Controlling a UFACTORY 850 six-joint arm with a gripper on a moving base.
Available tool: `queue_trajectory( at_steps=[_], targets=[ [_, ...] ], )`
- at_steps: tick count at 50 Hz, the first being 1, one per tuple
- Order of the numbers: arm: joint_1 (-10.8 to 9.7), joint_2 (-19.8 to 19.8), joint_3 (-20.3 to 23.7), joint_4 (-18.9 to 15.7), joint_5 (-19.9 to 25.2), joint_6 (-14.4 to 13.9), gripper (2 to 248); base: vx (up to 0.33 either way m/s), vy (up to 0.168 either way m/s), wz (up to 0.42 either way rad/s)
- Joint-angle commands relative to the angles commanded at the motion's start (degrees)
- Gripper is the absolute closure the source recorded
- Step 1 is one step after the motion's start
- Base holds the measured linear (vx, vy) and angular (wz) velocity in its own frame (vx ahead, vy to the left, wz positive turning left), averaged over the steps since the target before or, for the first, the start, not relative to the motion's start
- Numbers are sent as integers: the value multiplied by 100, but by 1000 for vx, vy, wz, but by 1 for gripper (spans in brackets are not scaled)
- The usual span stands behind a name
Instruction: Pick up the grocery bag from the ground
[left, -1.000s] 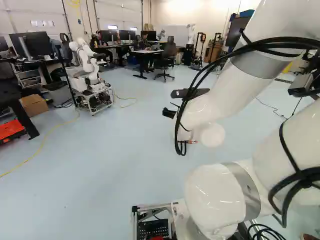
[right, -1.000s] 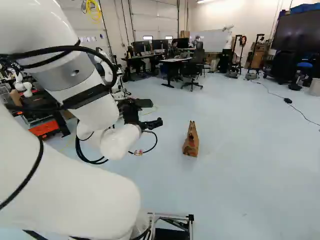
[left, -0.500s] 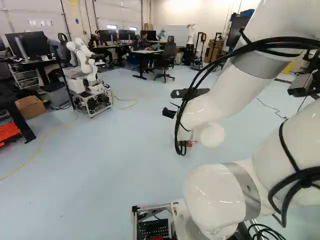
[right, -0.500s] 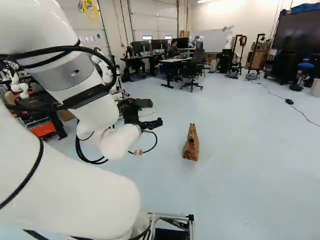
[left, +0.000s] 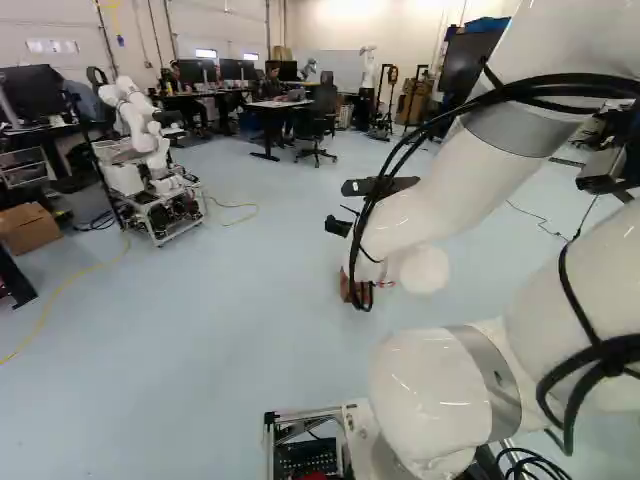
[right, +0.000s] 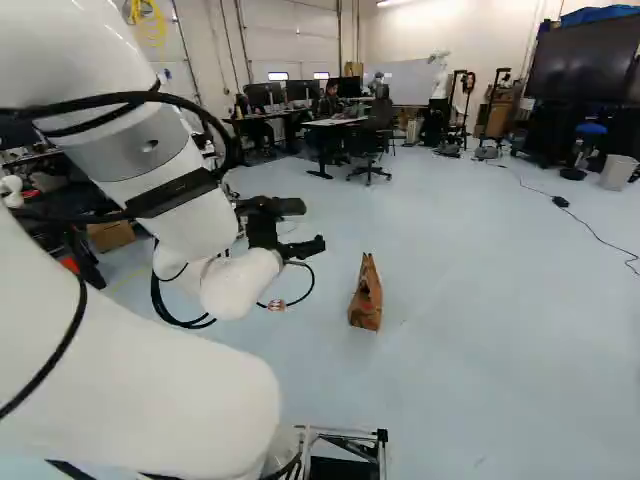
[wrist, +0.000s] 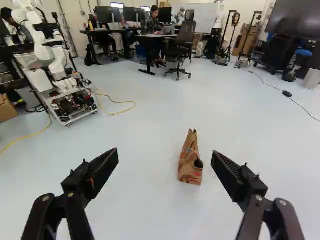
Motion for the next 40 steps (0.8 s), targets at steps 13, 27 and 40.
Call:
queue_trajectory(
  at_steps=[13, 27, 40],
  targets=[
    [0, 0, 0, 0, 0, 0, 3, 309, -265, -318],
    [0, 0, 0, 0, 0, 0, 3, 370, -163, -138],
    [0, 0, 0, 0, 0, 0, 3, 385, 20, 70]
  ],
)
